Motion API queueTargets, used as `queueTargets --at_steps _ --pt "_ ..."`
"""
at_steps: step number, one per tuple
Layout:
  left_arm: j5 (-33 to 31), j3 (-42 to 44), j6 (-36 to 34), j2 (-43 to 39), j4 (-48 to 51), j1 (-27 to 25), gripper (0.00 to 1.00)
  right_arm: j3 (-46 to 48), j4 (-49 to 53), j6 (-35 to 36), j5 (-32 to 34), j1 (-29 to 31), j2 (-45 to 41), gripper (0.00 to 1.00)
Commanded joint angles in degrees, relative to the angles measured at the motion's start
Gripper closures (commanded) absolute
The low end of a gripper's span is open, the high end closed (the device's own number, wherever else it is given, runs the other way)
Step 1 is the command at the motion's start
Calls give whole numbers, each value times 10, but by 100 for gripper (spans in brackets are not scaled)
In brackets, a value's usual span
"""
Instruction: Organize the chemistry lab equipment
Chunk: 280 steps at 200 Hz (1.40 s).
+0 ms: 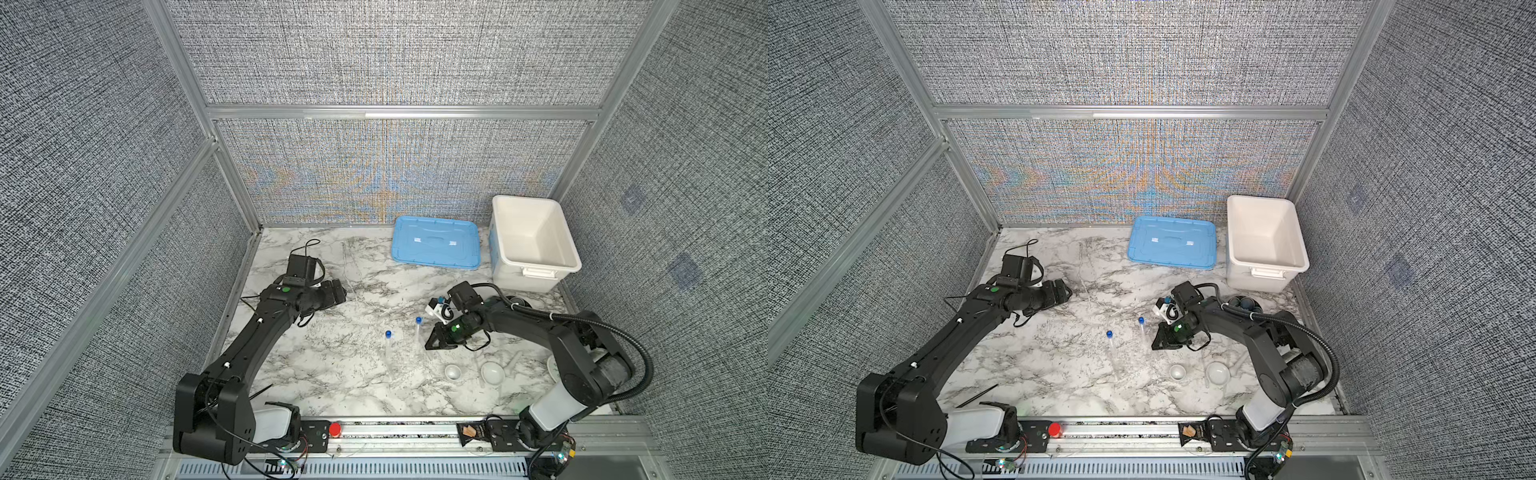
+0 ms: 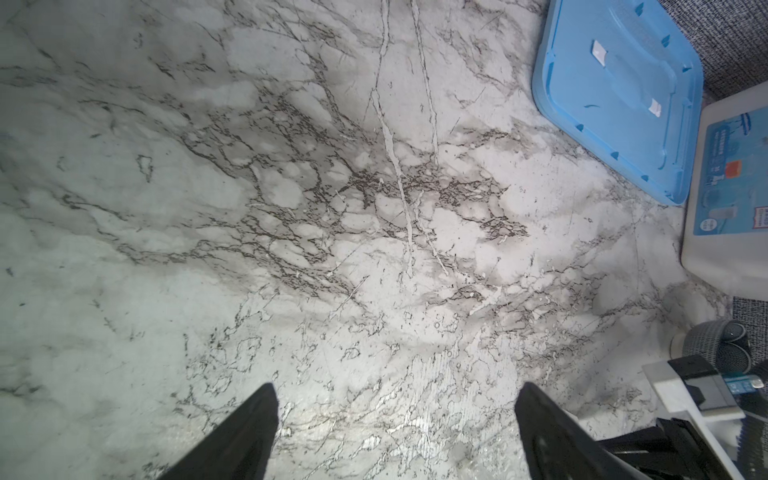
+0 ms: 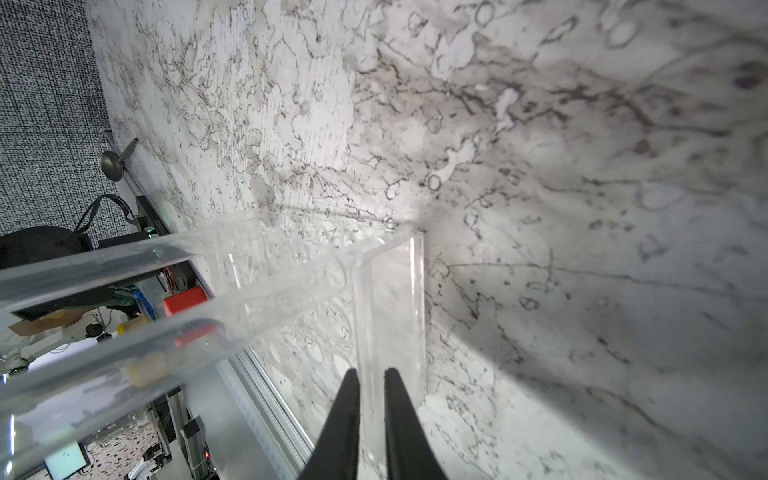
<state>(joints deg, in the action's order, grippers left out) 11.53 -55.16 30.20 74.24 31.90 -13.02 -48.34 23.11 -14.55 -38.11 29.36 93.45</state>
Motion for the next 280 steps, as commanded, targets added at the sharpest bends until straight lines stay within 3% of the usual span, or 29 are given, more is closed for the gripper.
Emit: queueTargets --at_steps 1,100,157,199,233,280 --pt "-8 5 -7 -8 5 1 10 -6 -8 12 -22 10 9 84" --pt "-17 16 -13 -23 10 11 9 -24 -70 2 -95 79 68 83" --pt "-14 14 -16 -19 9 18 9 -44 -34 25 -117 75 62 78" --pt "-18 15 -26 -15 9 21 9 -53 1 52 -117 39 42 76" --pt "-14 18 -27 -10 3 23 9 -69 41 85 -81 20 52 78" --pt "-15 17 -27 -7 0 26 9 -106 41 91 -71 42 103 91"
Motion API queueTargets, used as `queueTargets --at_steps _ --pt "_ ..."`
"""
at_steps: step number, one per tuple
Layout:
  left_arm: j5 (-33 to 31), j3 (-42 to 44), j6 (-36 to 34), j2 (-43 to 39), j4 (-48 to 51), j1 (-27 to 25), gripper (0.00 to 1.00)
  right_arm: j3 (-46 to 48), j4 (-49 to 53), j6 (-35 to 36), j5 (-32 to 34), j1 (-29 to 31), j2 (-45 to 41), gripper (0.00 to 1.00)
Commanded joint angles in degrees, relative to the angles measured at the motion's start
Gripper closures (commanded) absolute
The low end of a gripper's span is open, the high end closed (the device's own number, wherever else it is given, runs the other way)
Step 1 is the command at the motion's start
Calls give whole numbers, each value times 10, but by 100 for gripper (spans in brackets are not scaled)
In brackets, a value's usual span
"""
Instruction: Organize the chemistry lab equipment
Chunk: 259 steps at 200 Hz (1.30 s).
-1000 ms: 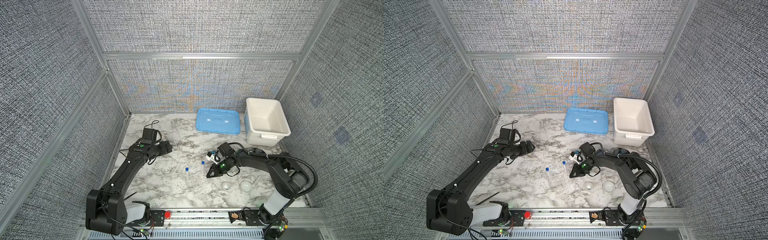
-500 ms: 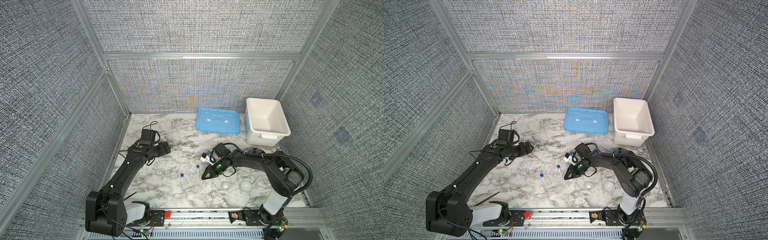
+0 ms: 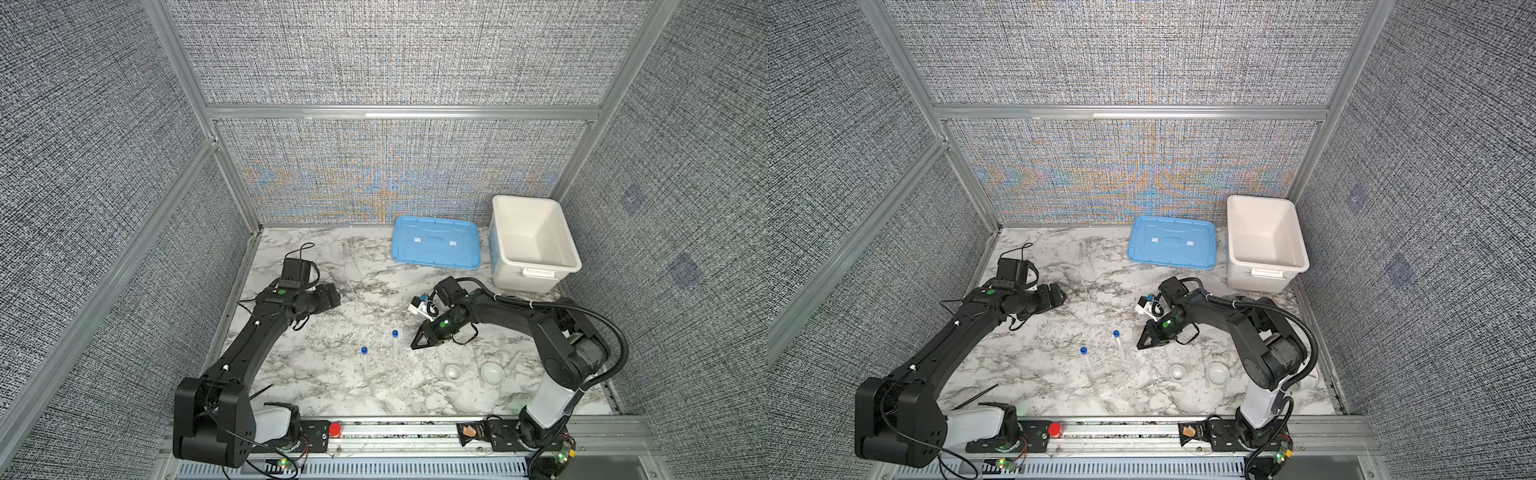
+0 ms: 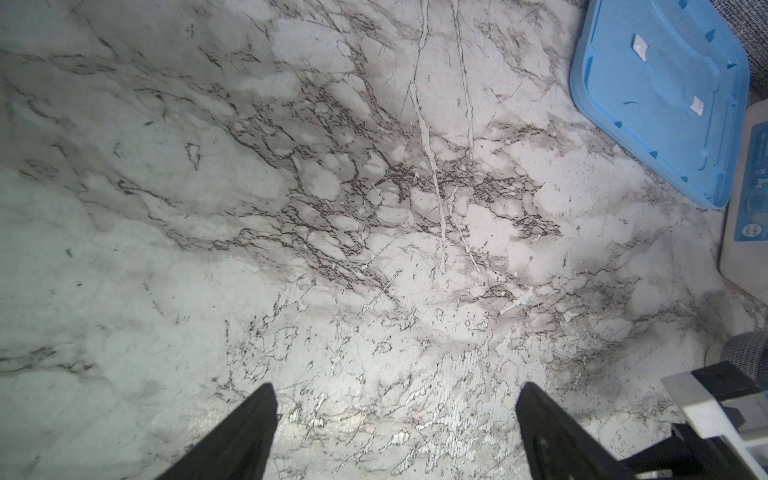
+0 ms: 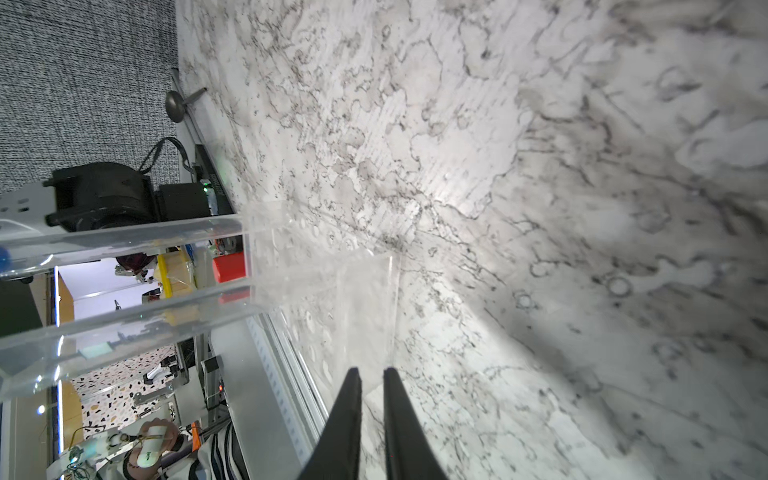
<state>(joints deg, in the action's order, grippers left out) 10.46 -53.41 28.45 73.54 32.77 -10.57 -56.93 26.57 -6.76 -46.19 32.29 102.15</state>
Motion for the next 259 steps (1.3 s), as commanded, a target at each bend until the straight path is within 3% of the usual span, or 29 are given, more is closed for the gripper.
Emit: queueTargets --at_steps 1,41,99,259 --pt "-4 0 -9 0 -9 2 9 -20 6 14 10 14 17 91" --pt "8 2 -1 -1 -9 5 9 -34 -5 17 -4 49 53 100" --pt "-1 12 -5 -12 -8 9 9 -13 -47 -5 -53 67 62 100" --pt "-16 31 17 -11 -38 11 8 -38 27 63 -127 91 93 98"
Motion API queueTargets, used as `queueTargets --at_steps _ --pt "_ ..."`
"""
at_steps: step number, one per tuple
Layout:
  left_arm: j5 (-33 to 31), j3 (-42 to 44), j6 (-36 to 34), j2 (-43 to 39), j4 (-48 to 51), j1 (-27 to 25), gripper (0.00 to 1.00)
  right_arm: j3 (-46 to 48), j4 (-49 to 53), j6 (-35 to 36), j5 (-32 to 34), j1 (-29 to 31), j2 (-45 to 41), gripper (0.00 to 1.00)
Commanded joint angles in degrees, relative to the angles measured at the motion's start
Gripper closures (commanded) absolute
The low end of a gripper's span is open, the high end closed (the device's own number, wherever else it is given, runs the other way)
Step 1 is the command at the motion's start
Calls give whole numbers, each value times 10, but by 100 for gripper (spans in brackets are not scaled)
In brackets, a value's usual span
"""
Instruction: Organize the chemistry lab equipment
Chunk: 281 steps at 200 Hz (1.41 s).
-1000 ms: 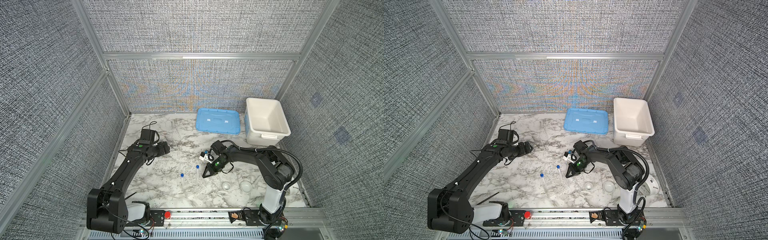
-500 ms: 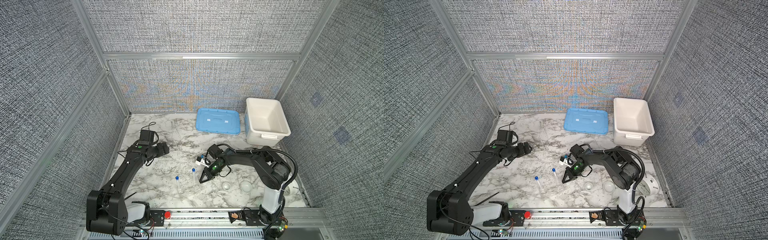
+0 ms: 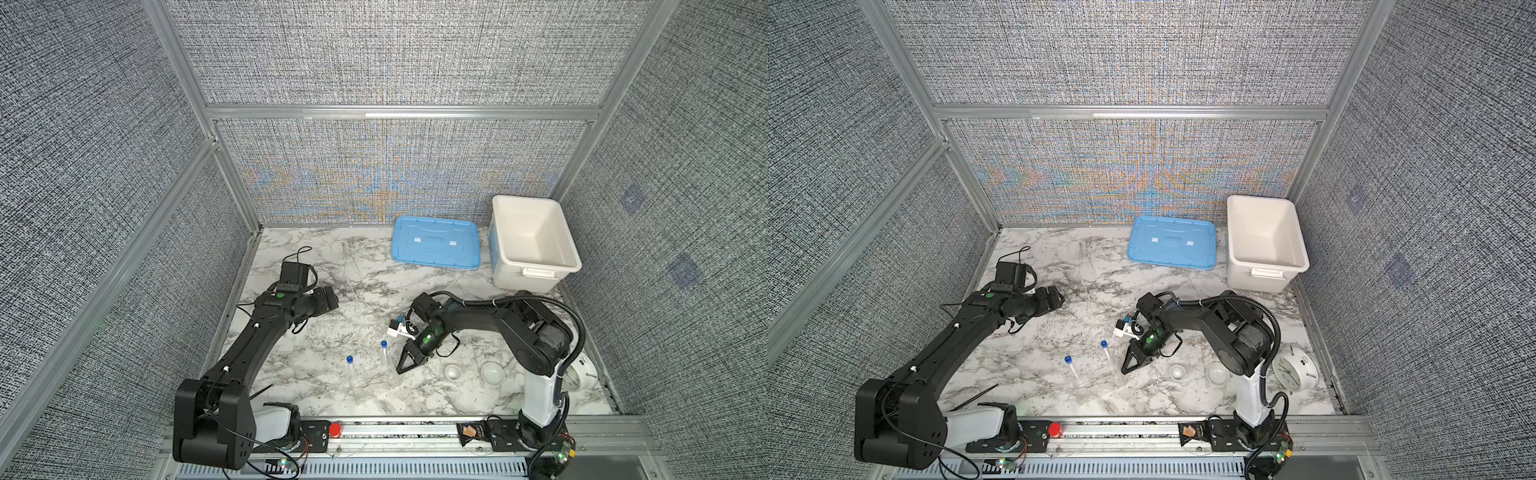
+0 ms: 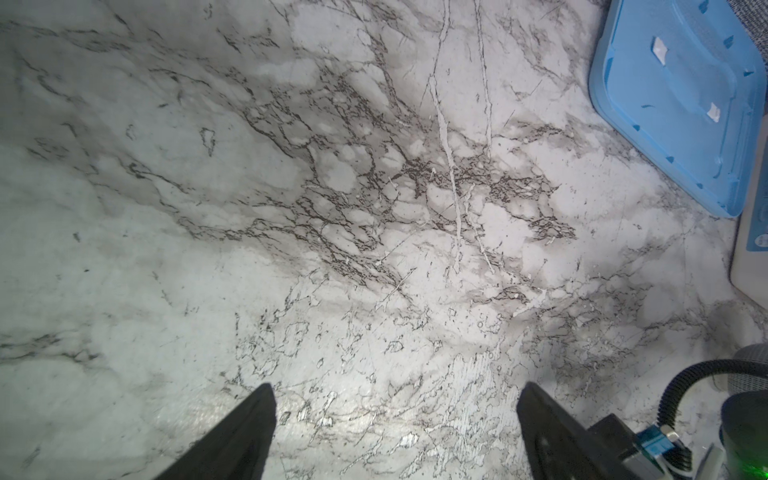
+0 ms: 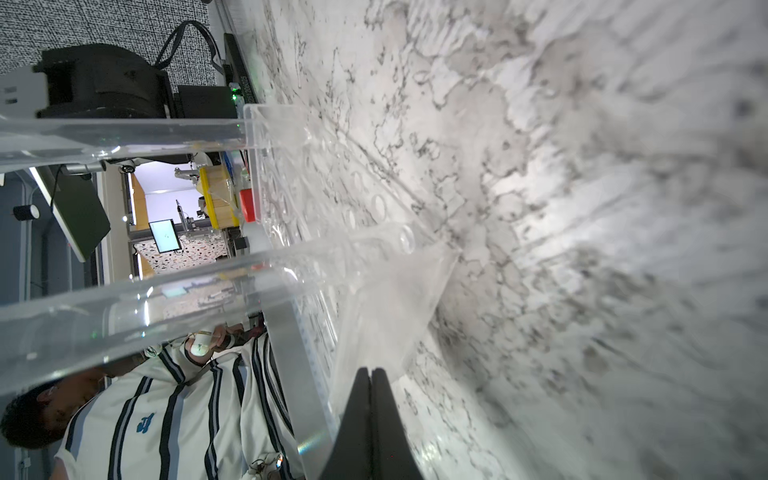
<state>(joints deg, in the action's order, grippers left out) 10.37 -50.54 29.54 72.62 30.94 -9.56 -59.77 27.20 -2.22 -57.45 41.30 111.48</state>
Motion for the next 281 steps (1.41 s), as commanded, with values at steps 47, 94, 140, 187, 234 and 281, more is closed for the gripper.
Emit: queueTargets --at_steps 47,94,140,187,234,281 --pt "-22 -22 1 8 -25 2 8 4 -7 1 -2 8 -16 89" --pt "-5 -29 -6 -7 -62 4 7 -11 49 30 72 -2 -35 79" --pt "6 -45 -27 -6 -79 8 8 -69 123 44 122 -77 -76 73" --pt "15 -54 -35 -15 -84 14 8 -191 184 -1 263 -123 -120 65" --pt "-1 -50 -57 -39 -83 16 7 -183 150 -66 423 -160 -213 61" --pt "2 -51 -91 -46 -77 15 7 -106 110 -109 547 -182 -318 60"
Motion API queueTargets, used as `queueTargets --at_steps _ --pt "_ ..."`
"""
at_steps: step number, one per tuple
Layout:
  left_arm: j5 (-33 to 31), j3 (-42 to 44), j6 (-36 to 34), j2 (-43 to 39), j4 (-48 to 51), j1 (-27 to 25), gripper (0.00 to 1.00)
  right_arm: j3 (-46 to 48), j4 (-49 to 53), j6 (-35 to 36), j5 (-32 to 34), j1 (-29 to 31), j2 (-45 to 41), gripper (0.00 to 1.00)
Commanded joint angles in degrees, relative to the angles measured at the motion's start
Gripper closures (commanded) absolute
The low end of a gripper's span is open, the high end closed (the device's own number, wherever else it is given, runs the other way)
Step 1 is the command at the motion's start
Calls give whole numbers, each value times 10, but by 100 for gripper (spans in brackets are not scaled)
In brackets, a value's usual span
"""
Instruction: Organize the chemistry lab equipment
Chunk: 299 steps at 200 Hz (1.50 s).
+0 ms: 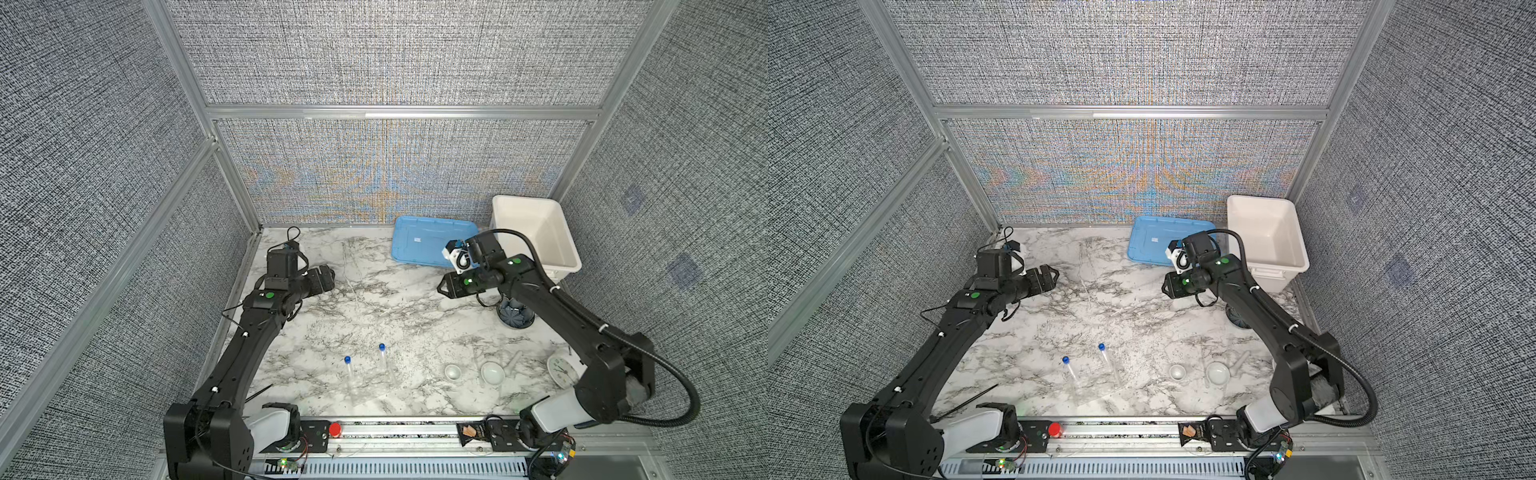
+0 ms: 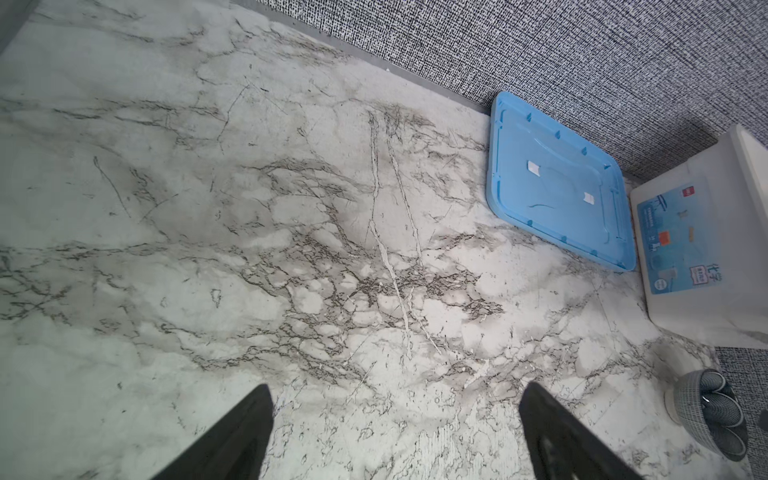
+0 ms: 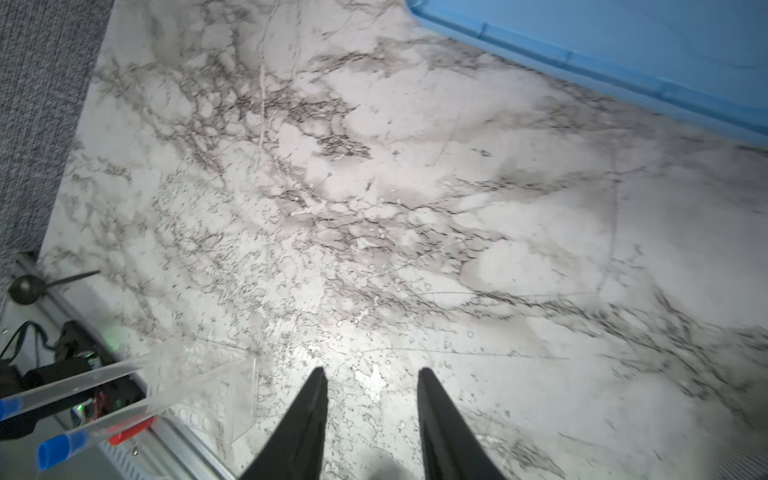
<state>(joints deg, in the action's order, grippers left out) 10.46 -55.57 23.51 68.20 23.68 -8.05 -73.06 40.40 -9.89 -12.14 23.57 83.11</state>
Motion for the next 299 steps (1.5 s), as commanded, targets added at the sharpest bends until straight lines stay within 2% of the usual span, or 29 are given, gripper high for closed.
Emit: queueTargets --at_steps 1,47,58,72,82,96,105,119,147,178,200,214,225,234,246,269,284,299 --pt "0 -1 -31 -2 -3 0 7 27 -22 -33 95 -5 -36 59" --pt "11 16 -2 8 -28 1 7 116 -31 -56 157 -12 -119 58" --pt "11 18 14 14 -38 1 7 128 -28 -70 172 -17 -134 52" --pt "15 13 26 24 -44 1 7 135 -39 -74 139 -40 -149 41" --pt "17 7 30 32 -47 1 7 130 -50 -70 114 -59 -152 39" --pt "21 0 38 46 -49 1 7 103 -45 -59 115 -80 -143 39" --pt "43 -3 43 56 -57 0 7 80 -37 -47 121 -91 -133 39" --pt "119 -1 35 79 -103 -2 11 50 -43 -32 114 -110 -115 39" --pt "148 -28 67 135 -113 -22 12 -4 -64 -26 87 -119 -56 40" --pt "134 -115 47 202 -64 -57 13 -18 -121 -54 77 -92 8 43" --pt "121 -145 52 219 -61 -60 14 -55 -146 -47 68 -68 86 44" --pt "108 -158 57 225 -53 -59 14 -78 -186 -50 32 -62 137 44" --pt "107 -163 57 227 -51 -58 14 -90 -244 -51 -32 -59 177 42" --pt "109 -166 58 230 -48 -55 13 -98 -292 -63 -53 -54 209 41" --pt "110 -176 61 234 -32 -50 13 -140 -313 -63 -48 -38 257 37" --pt "106 -194 46 223 21 -38 13 -249 -290 -63 -46 -9 358 33" --pt "80 -184 36 202 38 -33 13 -310 -286 -70 -37 6 422 31" --pt "26 -170 59 178 65 -28 13 -363 -276 -85 -22 16 471 29"
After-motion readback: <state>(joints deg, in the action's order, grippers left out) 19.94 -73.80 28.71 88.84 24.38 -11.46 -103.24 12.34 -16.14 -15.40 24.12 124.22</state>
